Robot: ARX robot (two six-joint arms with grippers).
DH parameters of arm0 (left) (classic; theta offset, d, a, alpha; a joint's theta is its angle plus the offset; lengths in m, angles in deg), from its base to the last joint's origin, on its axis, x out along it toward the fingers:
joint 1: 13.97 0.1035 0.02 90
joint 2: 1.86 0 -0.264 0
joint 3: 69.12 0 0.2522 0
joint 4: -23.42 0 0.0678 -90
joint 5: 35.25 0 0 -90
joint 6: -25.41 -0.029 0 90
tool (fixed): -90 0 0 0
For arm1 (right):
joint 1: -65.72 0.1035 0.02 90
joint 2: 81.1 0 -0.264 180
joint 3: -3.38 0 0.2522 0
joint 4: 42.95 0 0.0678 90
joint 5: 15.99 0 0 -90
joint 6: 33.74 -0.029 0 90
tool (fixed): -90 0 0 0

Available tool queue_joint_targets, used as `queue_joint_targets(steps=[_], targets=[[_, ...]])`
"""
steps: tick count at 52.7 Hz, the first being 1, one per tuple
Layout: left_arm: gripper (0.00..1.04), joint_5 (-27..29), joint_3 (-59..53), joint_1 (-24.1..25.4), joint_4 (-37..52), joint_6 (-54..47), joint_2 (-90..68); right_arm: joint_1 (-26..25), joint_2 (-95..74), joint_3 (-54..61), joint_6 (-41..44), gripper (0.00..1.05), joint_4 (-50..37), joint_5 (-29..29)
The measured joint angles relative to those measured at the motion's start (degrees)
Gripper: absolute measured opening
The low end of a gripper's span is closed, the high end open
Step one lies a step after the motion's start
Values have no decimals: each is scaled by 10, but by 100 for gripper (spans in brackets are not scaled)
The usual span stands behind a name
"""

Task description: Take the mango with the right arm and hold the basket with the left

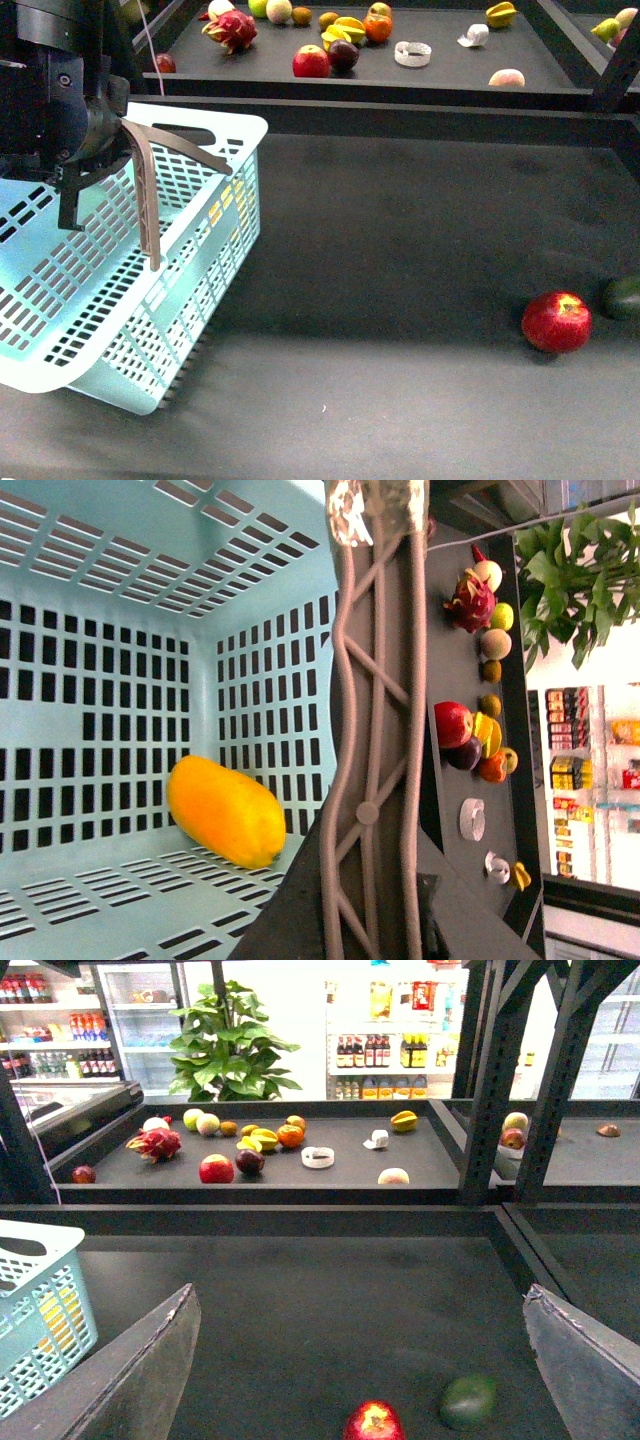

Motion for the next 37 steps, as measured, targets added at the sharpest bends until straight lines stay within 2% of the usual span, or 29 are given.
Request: queue_joint_targets(steps=[22,30,37], targets=[[8,16,21,18,46,40,-43,0,0,0,0,96,0,0],[38,13,21,17,47,57,-44,0,0,0,0,96,0,0],[59,8,5,16,43,66,-33,0,0,0,0,96,0,0]])
